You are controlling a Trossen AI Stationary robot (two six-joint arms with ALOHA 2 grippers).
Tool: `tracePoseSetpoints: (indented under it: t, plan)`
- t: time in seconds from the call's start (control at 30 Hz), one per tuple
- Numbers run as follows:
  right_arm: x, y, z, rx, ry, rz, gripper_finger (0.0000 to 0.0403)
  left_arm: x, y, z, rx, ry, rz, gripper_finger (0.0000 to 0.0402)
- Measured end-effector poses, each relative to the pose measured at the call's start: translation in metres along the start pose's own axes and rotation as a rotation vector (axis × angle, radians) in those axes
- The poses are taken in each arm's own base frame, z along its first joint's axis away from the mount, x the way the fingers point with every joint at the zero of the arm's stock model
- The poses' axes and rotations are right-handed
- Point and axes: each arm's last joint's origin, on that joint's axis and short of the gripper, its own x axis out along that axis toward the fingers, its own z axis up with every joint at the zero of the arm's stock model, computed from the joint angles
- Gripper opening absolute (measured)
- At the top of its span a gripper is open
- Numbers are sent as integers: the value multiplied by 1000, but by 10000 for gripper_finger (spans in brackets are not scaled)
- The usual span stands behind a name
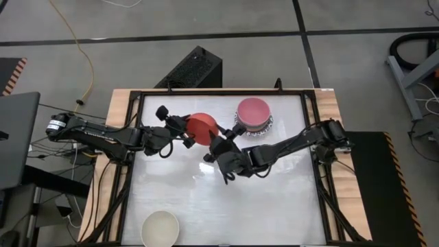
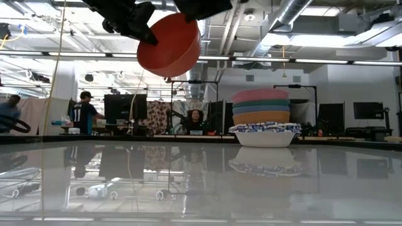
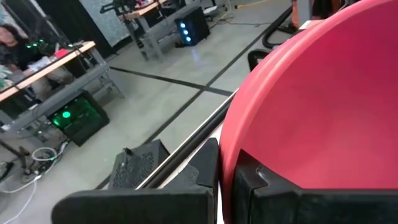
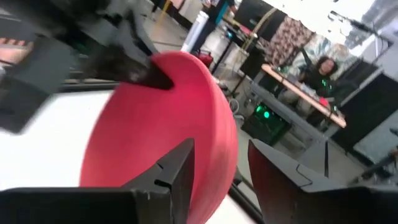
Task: Nest bowls inside each other
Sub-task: Stack the orange bowl into the pink bowl
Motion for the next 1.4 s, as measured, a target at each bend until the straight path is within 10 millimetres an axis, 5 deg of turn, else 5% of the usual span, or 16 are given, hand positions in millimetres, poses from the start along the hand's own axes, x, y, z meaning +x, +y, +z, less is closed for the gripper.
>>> tracePoseSetpoints:
  t: [0.33,0.77,1.2,1.4]
  plan:
    - [12,-4,-10,21,52,0,152,0,-1,3,-6,-23,-32,0]
    - [27,-11,-22,28,129,22,10,0,-2,2,-38,-16,-73,13]
    - [49,-18,-41,41,313,257,7,-3,-6,3,63,-21,-197,222]
    - [60,-38,-38,41,379,380,7,-16,4,19,27,-75,-203,269]
